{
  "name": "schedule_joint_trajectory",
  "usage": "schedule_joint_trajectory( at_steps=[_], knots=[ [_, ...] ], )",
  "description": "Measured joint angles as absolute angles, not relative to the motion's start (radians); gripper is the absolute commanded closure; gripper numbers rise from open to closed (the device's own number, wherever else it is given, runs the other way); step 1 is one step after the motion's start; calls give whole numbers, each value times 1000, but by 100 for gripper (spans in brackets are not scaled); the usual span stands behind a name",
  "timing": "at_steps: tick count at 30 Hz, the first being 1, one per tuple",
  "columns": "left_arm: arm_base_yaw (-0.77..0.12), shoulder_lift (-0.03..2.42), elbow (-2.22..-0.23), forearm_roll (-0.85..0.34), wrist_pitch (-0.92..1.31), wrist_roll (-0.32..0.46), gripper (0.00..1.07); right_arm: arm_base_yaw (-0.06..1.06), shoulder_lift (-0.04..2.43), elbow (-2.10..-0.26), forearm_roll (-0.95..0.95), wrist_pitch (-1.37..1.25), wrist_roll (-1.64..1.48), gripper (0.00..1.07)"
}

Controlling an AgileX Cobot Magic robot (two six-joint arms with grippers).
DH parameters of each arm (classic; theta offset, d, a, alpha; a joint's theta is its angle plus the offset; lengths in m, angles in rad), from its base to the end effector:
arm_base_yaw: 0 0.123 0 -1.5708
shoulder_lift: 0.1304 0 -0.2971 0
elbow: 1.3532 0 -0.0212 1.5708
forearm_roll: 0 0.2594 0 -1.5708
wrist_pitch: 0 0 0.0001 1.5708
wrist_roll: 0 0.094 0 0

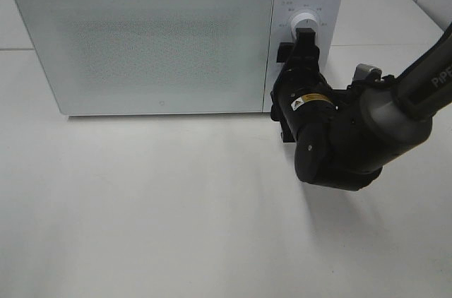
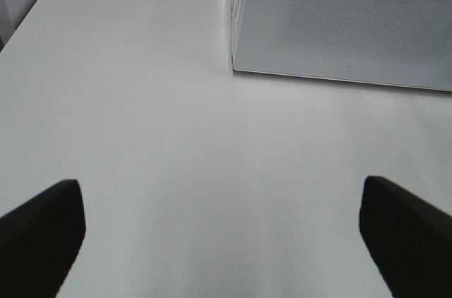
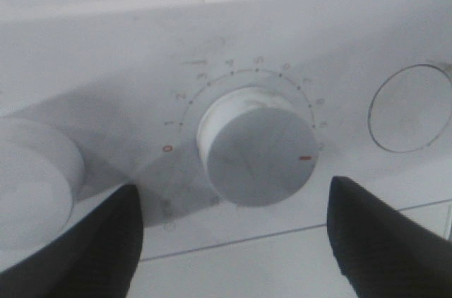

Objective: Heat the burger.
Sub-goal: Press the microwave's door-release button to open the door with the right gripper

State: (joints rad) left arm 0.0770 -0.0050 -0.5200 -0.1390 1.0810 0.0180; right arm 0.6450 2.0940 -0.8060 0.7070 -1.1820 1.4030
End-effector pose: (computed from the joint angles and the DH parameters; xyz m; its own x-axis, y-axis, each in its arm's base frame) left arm -0.0104 -0.0123 0.2847 -0.4479 -0.0820 -0.8903 0.0113 0.9952 -0.0974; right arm 0.3286 0.1766 0.1153 0.0105 0.9975 0.0701 0.0985 -0.0708 0.9926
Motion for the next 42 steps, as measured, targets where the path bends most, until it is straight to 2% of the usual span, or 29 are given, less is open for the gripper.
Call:
schedule_joint_trajectory(
  at_steps=[8, 15, 29, 32, 42],
  knots=[
    [77, -5, -520, -139, 1081, 18, 9, 636, 1997, -776, 599, -997, 1164, 32],
    [77, -5, -520, -139, 1081, 18, 9, 635, 1915, -728, 578, -795, 957, 32],
    [77, -5, -520, -139, 1081, 18, 9, 635, 1680, -721, 525, -296, 138, 32],
    [77, -5, -520, -139, 1081, 18, 9, 635, 1650, -721, 489, -232, 85, 32],
    [77, -5, -520, -140, 1081, 18, 9, 635, 1445, -721, 196, 127, 40, 32]
  ],
)
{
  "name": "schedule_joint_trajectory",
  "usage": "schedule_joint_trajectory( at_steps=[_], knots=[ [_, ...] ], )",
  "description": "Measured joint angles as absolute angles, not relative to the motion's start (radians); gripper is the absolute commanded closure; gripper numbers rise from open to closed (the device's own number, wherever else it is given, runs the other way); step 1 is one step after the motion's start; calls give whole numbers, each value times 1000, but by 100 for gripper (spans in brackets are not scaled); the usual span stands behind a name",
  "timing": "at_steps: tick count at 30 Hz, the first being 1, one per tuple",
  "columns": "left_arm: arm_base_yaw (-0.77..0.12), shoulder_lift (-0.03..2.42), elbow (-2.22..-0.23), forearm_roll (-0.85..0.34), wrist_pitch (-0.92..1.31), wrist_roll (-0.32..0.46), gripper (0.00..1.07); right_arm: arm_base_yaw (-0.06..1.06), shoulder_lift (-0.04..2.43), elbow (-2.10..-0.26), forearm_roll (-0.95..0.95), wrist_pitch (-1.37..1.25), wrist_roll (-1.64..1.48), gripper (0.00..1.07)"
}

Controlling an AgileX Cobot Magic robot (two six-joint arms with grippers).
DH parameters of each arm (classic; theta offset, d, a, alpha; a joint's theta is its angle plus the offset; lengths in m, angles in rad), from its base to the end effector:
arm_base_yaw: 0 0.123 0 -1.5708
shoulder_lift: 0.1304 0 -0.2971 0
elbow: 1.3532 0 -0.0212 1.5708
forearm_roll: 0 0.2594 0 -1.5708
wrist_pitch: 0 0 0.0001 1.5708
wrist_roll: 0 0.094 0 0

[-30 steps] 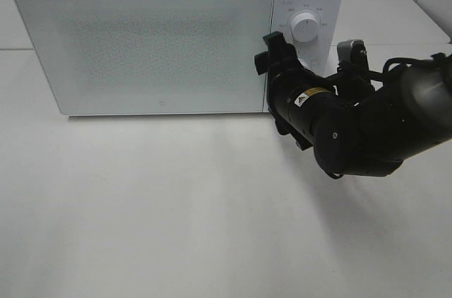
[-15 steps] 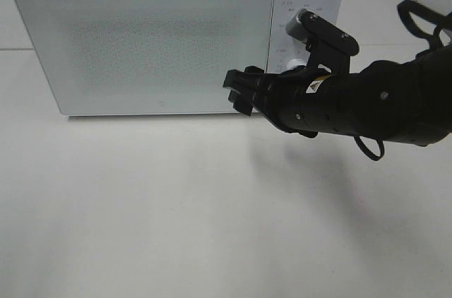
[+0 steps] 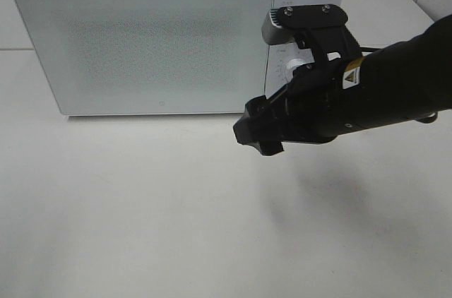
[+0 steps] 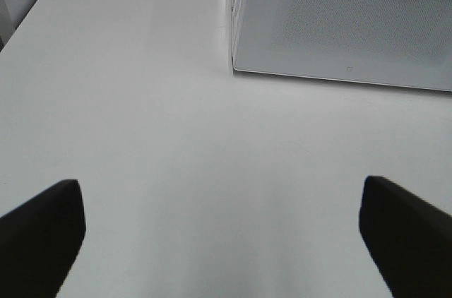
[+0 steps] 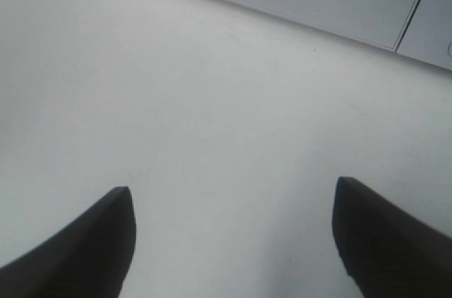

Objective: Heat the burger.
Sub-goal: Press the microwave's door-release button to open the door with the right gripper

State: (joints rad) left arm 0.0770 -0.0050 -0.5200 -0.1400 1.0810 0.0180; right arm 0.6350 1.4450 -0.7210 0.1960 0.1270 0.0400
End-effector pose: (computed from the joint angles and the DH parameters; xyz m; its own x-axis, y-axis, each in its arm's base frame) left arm -0.0104 -0.0124 0.2847 -0.4479 -0.0825 -0.8903 0.0118 0.9951 -0.0982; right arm 0.2325 0.1742 0.2180 -0.6814 -0.2135 -0.7001 -0.4617 0.8676 0.1847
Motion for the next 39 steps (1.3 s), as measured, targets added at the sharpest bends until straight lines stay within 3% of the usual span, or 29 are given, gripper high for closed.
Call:
schedule_joint_trajectory(
  at_steps=[12, 29, 39],
  knots=[
    [77, -5, -520, -140, 1081, 18, 9, 635, 1165, -721, 101, 475, 39, 31],
    [77, -5, -520, -140, 1081, 18, 9, 629, 878, -717, 77, 727, 34, 31],
    [77, -5, -520, -140, 1081, 18, 9, 377, 635, -621, 67, 852, 35, 31]
  ],
)
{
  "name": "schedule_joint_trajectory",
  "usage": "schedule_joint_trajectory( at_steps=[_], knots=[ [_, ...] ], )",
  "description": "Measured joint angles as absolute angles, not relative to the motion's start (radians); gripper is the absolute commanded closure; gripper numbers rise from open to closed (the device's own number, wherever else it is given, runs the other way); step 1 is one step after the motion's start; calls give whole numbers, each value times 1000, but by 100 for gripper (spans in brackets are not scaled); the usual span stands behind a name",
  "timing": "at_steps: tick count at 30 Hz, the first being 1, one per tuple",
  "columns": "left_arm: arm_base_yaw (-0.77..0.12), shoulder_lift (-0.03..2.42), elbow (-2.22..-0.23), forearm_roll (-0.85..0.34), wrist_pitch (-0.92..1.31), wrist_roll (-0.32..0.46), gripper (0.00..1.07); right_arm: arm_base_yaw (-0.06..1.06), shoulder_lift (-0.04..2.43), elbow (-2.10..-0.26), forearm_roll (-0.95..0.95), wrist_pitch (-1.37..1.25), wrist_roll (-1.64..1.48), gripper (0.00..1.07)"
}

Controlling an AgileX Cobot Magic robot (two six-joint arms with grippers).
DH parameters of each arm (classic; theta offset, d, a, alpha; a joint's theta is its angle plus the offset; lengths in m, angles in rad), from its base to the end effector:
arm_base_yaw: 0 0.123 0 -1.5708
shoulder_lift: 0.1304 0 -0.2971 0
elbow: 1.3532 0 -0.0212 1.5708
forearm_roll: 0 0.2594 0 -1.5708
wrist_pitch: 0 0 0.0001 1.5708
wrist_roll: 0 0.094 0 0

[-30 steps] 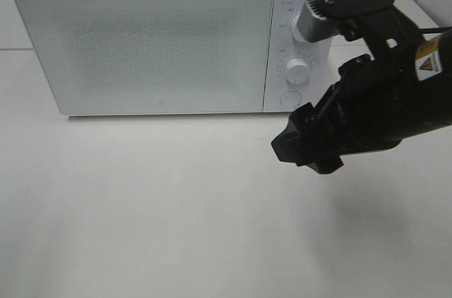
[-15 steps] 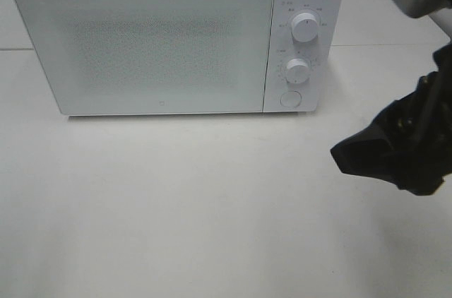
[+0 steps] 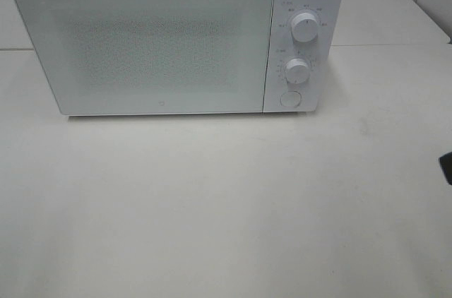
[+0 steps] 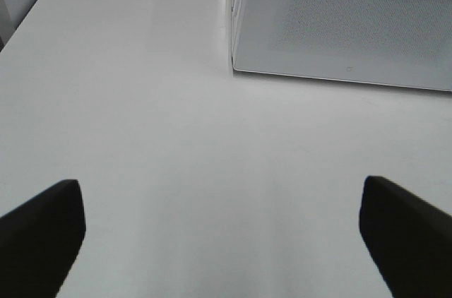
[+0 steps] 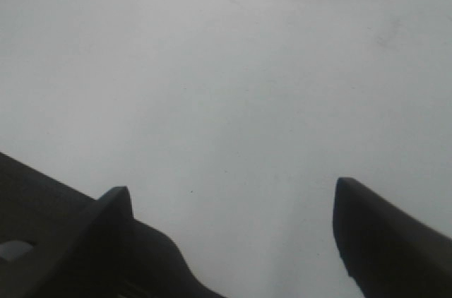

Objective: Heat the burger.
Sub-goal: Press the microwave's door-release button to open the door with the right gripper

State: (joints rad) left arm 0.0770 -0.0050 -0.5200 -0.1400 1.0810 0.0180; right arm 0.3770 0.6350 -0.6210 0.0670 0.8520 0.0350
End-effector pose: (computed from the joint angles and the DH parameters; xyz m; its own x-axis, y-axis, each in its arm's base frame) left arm -0.0104 -0.0124 0.2847 -0.4479 -0.0825 -0.8903 0.0118 0.9951 -0.0982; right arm 0.1003 0.0448 0.3030 -0.6820 -0.1851 -0.7075 -0.3482 0.9329 0.0916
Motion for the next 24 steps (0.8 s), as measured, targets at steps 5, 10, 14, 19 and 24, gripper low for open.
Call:
schedule_joint_trajectory(
  at_steps=[5, 10, 14, 19, 24],
  knots=[
    [77, -5, -520, -140, 1081, 18, 9, 292, 516, -589, 64, 876, 34, 31],
    [77, -5, -520, -140, 1081, 18, 9, 179, 315, -537, 64, 918, 31, 31],
    [77, -5, -520, -140, 1081, 18, 9, 134, 227, -528, 64, 929, 31, 31],
    [77, -5, -520, -140, 1081, 18, 9, 90, 113, -528, 64, 935, 31, 31],
    [77, -5, -520, -140, 1081, 18, 9, 77, 14, -502, 42, 985, 28, 31]
  ],
)
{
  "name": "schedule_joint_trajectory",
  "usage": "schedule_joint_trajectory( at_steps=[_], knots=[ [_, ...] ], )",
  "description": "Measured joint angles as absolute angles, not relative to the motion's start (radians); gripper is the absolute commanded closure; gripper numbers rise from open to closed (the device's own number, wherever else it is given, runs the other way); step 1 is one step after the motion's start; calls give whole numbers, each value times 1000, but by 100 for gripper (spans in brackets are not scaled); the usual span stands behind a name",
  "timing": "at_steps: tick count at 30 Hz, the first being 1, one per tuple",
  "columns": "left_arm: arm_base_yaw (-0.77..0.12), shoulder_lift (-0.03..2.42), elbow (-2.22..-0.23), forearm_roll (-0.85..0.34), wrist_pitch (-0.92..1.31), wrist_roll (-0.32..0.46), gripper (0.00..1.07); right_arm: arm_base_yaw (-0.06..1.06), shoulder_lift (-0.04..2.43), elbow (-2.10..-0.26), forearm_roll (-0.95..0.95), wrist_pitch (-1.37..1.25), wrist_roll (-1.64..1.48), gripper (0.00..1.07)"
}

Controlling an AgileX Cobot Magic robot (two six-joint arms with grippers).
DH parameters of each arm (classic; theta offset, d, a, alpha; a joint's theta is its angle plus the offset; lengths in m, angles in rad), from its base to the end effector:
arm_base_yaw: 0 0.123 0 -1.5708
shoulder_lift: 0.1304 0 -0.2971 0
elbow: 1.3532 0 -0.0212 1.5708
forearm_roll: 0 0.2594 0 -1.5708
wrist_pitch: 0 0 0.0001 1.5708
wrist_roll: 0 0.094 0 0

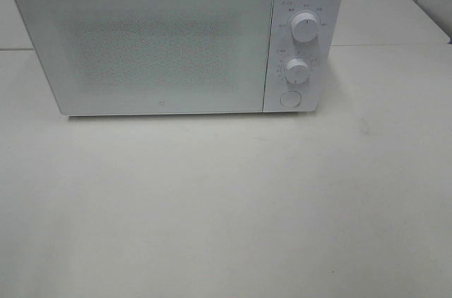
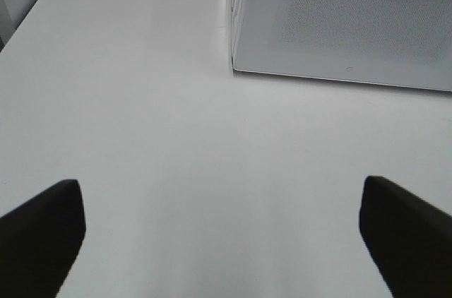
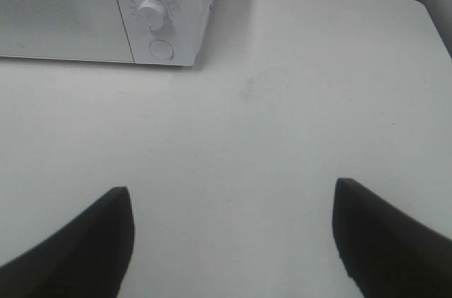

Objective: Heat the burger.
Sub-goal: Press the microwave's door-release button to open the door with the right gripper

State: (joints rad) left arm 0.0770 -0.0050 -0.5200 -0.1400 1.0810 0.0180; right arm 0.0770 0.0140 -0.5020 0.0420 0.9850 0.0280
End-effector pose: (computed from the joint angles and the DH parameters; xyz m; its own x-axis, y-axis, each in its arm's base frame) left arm -0.0104 -0.0124 0.2847 -0.4479 -0.0825 -0.8903 0.0118 0.9951 -0.0982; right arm -0.0020 0.0031 0.2872 -0.4019 0.0203 -0.9154 -0.0884 0.9942 0.0609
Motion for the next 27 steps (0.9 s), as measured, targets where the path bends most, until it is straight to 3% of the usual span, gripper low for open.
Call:
schedule_joint_trajectory(
  at_steps=[27],
  knots=[
    [77, -5, -520, -140, 1081, 18, 9, 77, 1, -513, 18, 957, 22, 31]
  ],
)
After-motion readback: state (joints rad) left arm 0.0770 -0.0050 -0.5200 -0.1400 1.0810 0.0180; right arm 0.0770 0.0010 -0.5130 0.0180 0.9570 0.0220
